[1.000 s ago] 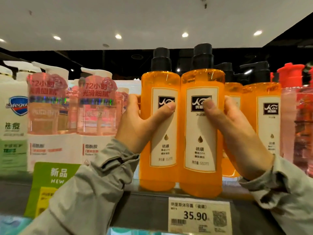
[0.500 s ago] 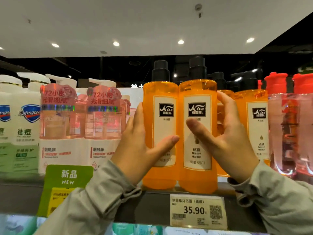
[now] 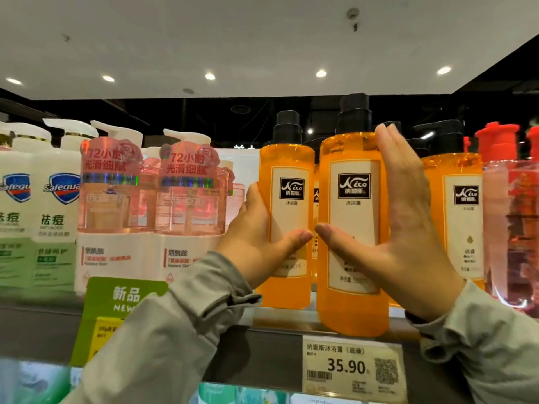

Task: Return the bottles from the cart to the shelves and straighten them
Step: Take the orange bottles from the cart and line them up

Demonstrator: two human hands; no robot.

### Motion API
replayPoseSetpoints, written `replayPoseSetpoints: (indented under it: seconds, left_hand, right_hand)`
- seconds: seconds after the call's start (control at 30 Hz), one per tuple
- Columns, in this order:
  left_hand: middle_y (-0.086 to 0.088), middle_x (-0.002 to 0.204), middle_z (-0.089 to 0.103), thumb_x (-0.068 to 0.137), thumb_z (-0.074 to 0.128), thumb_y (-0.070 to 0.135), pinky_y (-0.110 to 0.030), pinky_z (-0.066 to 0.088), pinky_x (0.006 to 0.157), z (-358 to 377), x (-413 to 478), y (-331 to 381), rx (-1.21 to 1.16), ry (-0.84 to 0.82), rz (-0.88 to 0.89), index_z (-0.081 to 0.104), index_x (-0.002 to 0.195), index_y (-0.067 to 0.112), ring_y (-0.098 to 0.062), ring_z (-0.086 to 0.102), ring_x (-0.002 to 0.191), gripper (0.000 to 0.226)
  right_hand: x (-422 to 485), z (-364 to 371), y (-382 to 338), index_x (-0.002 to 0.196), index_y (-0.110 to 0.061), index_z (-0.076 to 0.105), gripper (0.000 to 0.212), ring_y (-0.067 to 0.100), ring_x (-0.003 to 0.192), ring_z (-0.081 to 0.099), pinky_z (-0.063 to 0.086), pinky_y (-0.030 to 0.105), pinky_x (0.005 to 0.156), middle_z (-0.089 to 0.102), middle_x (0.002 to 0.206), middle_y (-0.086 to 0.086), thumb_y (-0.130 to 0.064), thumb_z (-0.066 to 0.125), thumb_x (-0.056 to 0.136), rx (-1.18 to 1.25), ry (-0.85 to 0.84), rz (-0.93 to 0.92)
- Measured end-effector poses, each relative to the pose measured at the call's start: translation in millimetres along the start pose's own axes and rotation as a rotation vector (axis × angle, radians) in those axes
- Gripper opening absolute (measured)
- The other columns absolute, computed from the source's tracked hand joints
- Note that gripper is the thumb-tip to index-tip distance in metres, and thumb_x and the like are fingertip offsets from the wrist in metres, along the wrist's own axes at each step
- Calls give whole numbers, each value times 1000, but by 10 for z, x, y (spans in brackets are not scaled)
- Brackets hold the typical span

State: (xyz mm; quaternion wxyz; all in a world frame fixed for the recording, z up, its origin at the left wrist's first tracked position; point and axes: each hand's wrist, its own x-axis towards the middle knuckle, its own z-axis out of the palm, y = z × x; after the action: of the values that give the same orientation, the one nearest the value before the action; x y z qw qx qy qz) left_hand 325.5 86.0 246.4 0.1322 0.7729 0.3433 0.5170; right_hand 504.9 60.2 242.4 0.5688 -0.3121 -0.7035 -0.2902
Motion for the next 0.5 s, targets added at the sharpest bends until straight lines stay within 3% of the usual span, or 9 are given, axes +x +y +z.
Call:
replayPoseSetpoints:
  seconds: [0.07, 0.17, 0.27, 0.37, 0.5]
  left_hand:
    - [-5, 125, 53, 76, 71, 30, -45, 50, 94, 16, 74, -31, 31, -3, -55, 28, 130, 17, -24, 57, 111, 70]
    - [-8, 130, 47, 79, 70, 33, -46, 47, 98, 40, 163, -38, 122, -9, -136, 25, 133, 17, -27, 52, 116, 73]
    - [-12, 133, 37, 81, 68, 35, -42, 44, 101, 69, 224, -20, 203, 2, -223, 25, 135, 15, -31, 46, 119, 72]
    - [-13, 132, 40, 82, 68, 33, -45, 45, 100, 103, 237, -25, 216, 17, -220, 29, 133, 13, -31, 48, 118, 67]
    - [-12, 131, 40, 84, 66, 31, -40, 43, 102, 122, 186, -51, 189, 31, -187, 28, 134, 15, -28, 45, 119, 64]
  right_hand:
    - [1, -10, 8, 149, -14, 14, 101, 12, 144, 14, 15, 29, 119, 18, 155, 1, -61, 60, 73, -12, 9, 10]
    - [4, -17, -9, 150, -11, 16, 103, 11, 144, 14, 12, 25, 119, 20, 155, 4, -64, 58, 72, -47, 8, 31]
    - [5, -24, -13, 150, -11, 17, 104, 12, 143, 14, 13, 33, 119, 21, 155, 4, -67, 55, 71, -89, 1, 38]
    - [5, -39, -15, 150, -16, 17, 104, 6, 140, 12, 14, 29, 116, 20, 155, -1, -71, 54, 70, -64, -7, 74]
    - [3, -182, 27, 150, -25, 16, 107, 5, 137, 15, 23, 44, 113, 19, 153, -13, -74, 55, 65, -11, -98, 67]
